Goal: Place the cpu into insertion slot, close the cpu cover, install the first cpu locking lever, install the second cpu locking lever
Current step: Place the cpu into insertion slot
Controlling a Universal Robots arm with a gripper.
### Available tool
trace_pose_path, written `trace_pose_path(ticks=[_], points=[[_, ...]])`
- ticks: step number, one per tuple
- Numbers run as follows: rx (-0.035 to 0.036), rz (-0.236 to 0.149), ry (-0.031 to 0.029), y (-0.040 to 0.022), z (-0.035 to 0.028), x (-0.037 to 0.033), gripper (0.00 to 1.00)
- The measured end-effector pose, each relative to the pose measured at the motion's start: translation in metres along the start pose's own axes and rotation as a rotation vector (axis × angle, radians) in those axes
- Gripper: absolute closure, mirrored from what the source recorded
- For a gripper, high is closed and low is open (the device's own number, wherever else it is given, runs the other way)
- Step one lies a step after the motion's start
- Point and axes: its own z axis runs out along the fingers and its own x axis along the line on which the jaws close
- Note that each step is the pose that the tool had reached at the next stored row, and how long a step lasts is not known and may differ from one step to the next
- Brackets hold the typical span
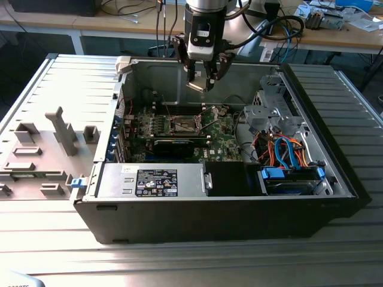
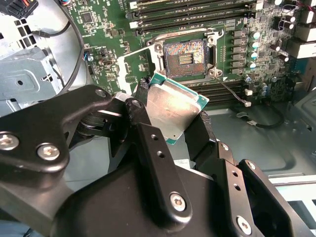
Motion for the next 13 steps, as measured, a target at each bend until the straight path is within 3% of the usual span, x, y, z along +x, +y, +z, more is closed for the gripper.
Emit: trace_pose_path(ticks=[13], points=[[-0.0001,0.014,-0.0009,-0.0001,0.0009,0.0000,0.46]])
